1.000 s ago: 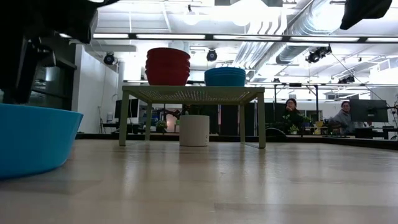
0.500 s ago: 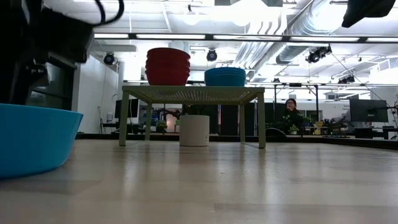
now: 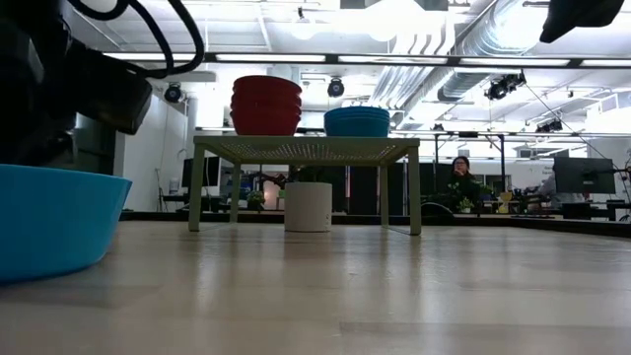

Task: Pick & Place Mini bowls
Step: Stack the blue bowl on the blue bowl on the shelf

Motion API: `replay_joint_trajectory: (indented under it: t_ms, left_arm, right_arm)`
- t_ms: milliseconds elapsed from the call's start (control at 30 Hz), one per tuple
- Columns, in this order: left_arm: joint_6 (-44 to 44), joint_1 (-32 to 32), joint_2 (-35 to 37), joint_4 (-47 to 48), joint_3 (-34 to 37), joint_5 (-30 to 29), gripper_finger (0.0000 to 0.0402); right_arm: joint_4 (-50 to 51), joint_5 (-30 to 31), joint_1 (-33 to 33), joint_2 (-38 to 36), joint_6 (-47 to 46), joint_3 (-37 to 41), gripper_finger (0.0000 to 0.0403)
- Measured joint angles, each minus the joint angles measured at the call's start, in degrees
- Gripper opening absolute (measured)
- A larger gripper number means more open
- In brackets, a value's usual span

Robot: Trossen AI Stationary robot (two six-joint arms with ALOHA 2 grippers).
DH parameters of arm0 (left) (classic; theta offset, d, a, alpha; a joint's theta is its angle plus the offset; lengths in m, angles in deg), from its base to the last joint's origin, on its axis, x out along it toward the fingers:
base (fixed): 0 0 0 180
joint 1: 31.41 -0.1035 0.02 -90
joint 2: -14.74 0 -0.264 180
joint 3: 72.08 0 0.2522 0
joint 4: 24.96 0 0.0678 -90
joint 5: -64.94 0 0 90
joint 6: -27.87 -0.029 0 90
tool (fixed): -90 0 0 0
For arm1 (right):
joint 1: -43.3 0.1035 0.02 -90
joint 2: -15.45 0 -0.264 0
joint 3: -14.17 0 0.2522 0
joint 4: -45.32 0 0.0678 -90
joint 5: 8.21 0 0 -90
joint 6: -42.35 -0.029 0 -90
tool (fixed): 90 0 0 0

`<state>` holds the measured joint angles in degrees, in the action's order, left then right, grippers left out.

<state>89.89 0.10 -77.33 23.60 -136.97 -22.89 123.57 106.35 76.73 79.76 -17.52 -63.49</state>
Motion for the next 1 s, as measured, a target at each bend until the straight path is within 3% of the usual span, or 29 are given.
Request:
replay_joint_trajectory:
  t_ms: [200,467,700,867,1000]
  left_arm:
    - [0.02,0.0,0.0,0.12,-0.01,-0.2,0.0013]
    - [-0.09,0.0,0.0,-2.0,-0.75,-2.51,0.0003]
    - [-4.84,0.0,0.0,-2.18,-6.33,-3.18,0.0002]
    - [-8.56,-0.02,0.0,-2.11,-11.39,-8.53,0.0001]
    - [-14.7,-0.02,0.0,-2.04,-16.22,-16.67,0.0001]
  right_arm:
    - [-0.06,-0.15,0.09,0.0,-0.16,0.0,0.0067]
    - [-0.11,-1.29,0.11,0.02,-0.25,0.0,0.0067]
    - [-0.11,-3.24,0.11,0.02,-0.18,0.0,0.0067]
    - [-0.11,-3.33,0.11,0.02,-0.16,0.0,0.0067]
    - [-0.22,-3.45,0.11,0.02,0.3,0.0,0.0067]
